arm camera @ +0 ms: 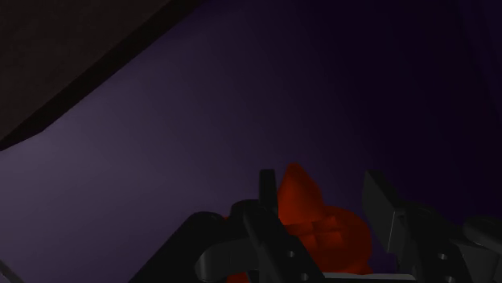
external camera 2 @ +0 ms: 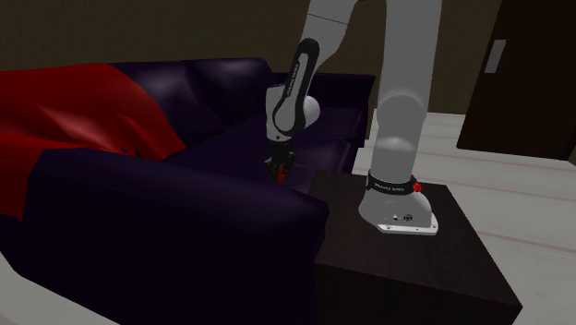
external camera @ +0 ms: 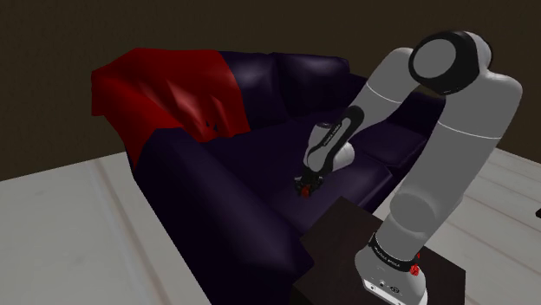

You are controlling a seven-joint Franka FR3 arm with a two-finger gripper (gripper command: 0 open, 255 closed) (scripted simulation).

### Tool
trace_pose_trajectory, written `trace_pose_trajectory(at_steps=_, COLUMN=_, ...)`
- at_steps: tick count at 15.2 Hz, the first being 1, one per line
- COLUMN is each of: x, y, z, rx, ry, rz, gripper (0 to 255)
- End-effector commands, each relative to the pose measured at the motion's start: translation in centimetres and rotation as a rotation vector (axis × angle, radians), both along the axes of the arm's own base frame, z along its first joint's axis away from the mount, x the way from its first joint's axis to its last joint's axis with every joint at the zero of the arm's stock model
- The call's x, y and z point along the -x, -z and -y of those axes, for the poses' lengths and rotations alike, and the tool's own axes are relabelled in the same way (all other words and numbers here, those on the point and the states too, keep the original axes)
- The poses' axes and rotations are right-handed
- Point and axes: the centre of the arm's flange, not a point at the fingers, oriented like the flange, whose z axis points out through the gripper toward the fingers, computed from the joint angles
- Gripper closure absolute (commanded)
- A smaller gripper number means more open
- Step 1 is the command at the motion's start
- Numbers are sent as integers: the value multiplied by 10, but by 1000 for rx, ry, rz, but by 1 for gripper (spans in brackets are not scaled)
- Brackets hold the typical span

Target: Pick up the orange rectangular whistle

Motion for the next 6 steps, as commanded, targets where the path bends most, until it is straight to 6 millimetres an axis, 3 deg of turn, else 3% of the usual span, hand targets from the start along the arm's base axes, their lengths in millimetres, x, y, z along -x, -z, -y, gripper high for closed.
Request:
trace_pose_trajectory(at_steps=1, x=0, y=-10, z=0, rx=0, ry=0, rz=-1, gripper=255)
trace_pose_trajectory(at_steps=6, x=0, y=-27, z=0, rx=0, ry=0, rz=-1, gripper=255)
